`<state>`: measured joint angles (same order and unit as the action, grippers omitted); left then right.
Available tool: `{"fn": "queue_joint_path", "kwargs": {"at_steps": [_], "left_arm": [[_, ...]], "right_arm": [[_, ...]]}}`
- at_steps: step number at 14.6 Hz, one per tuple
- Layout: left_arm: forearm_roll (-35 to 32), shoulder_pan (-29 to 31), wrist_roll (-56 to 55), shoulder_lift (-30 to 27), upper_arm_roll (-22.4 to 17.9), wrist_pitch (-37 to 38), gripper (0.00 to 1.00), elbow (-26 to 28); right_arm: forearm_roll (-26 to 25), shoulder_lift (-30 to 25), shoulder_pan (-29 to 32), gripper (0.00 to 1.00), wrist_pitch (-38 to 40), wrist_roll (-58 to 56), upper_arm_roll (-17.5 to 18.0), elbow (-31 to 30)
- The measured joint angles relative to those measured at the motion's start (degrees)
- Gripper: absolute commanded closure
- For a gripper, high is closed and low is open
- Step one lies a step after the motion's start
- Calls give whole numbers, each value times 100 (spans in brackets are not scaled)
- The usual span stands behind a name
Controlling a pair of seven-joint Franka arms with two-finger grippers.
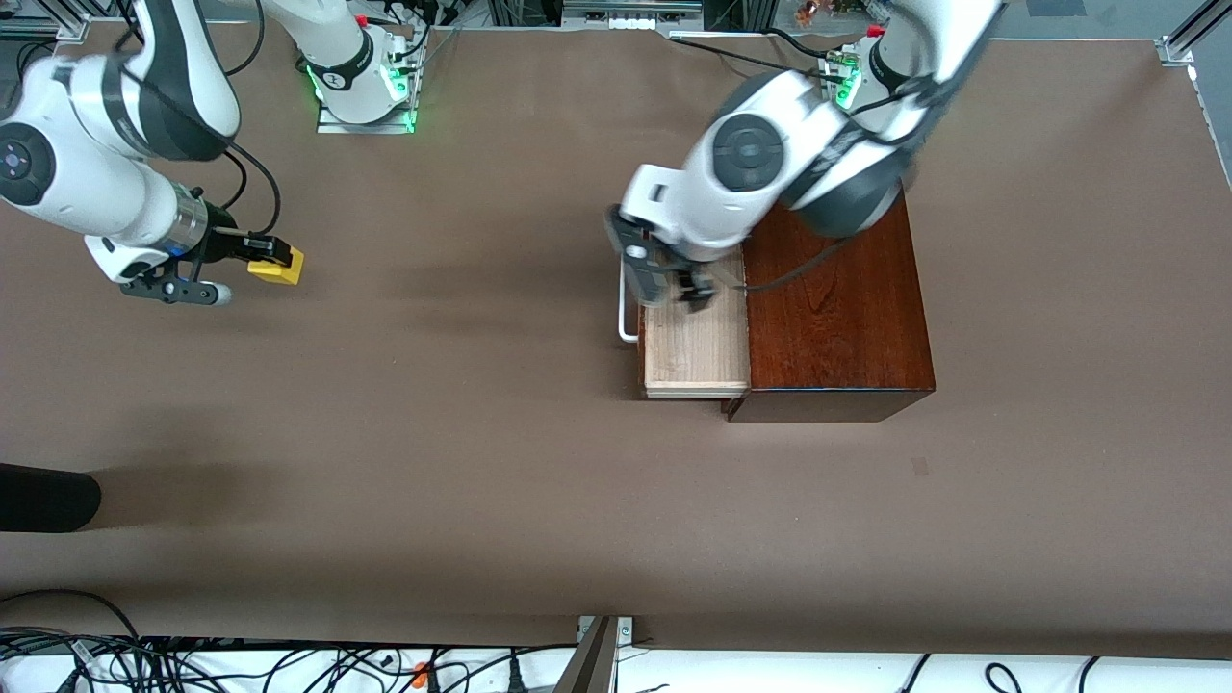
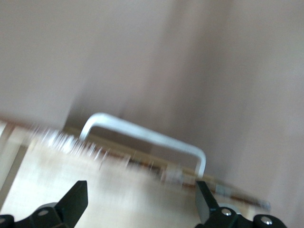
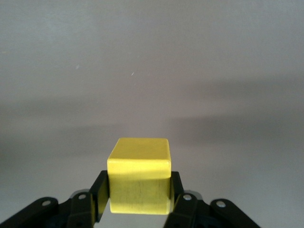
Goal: Open drawer, take yellow block, close drawer
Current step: 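Push the drawer shut with the left gripper while the right gripper carries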
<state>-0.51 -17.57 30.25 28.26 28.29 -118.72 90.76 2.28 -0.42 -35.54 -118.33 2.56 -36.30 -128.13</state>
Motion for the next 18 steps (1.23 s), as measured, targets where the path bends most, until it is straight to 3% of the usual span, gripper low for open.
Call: {"fn": "queue_joint_path", "kwargs": {"at_steps": [5,8,15,16,18], "left_arm": [[-356,-422,1480,393,10,-1010,0,-42],[-651,-434,1683,623,9,-1034,0,-39],[-1175,-510,1761,1134,6,-1204,0,-41],[-1178,-502,1769,1133,-1,-1189,0,-44],[-1177,-496,1748,1133,1,-1143,0,-64]], "right_arm": [[0,438,-48,100,-1792,-205,-24,-958],[162,846,-60,100,-2156,-254,5,-1005],[1438,1328,-82,95,-2318,-933,242,-1003],[1484,1362,-83,79,-2318,-961,255,-1003],[1507,1394,-85,7,-2318,-964,260,-1002]]}}
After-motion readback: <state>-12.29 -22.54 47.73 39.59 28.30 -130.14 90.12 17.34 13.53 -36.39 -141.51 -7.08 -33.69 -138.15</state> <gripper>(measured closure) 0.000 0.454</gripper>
